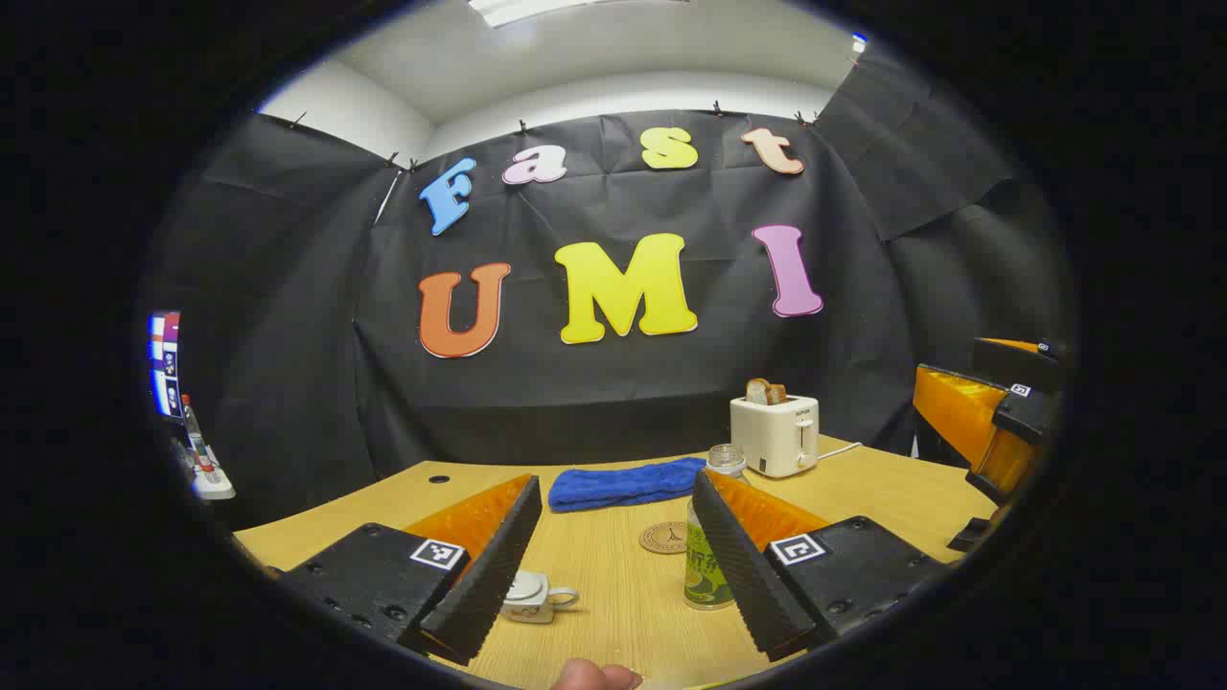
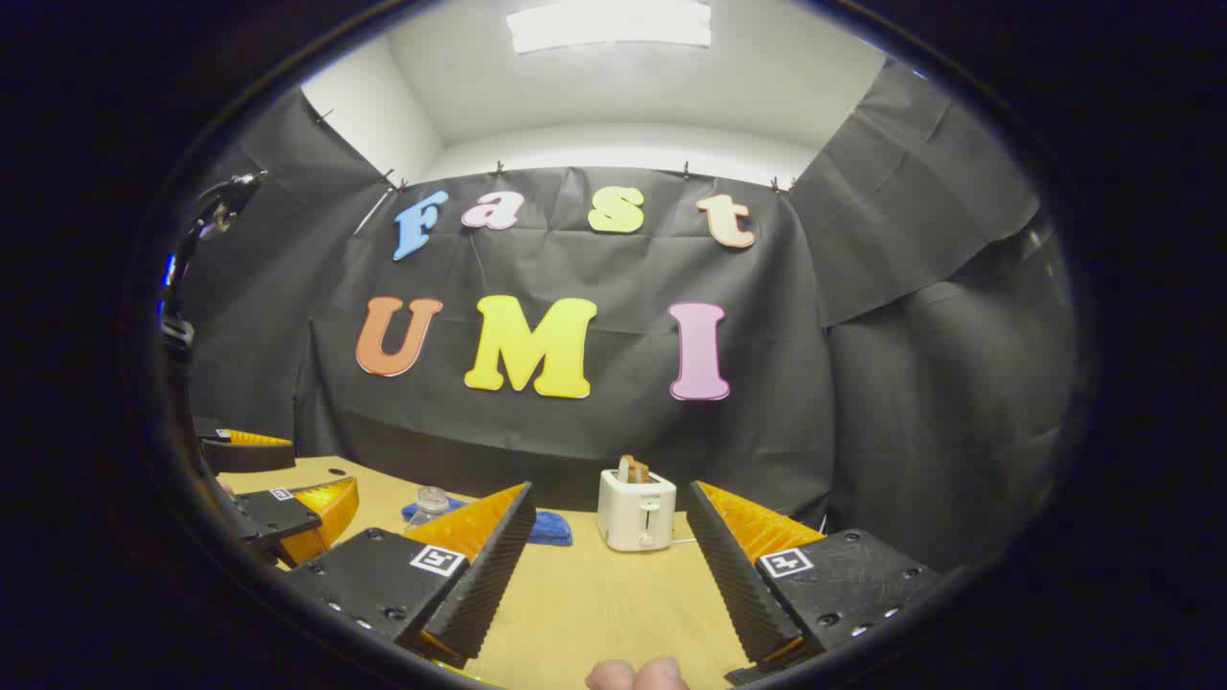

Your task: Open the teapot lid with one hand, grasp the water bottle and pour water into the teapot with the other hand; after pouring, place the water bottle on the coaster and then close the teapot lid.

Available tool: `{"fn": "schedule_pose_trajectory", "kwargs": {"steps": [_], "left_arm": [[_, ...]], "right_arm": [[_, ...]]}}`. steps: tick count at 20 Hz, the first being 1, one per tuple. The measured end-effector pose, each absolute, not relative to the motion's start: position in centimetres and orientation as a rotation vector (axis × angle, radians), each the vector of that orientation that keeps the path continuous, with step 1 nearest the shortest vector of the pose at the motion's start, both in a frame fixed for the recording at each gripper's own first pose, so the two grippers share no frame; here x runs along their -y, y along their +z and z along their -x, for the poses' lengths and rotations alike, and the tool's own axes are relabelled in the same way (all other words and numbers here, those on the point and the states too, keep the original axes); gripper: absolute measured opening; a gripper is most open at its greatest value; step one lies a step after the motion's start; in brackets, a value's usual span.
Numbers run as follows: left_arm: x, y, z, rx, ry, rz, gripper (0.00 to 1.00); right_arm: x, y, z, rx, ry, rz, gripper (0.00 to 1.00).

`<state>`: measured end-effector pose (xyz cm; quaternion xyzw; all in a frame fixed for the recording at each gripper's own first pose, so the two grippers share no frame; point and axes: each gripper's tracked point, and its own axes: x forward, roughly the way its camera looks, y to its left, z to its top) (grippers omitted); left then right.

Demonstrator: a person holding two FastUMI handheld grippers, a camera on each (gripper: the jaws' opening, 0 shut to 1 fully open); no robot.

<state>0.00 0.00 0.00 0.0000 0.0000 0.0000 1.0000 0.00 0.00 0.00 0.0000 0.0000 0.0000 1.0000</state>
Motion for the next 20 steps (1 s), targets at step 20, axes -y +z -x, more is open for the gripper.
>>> {"fn": "schedule_pose_trajectory", "kwargs": {"steps": [20], "left_arm": [[-0.3,-1.0,-0.7,-0.021,0.016,0.013,0.99]], "right_arm": [[-1.8,-0.2,-0.2,0.004,0.043,0.019,0.94]]}}
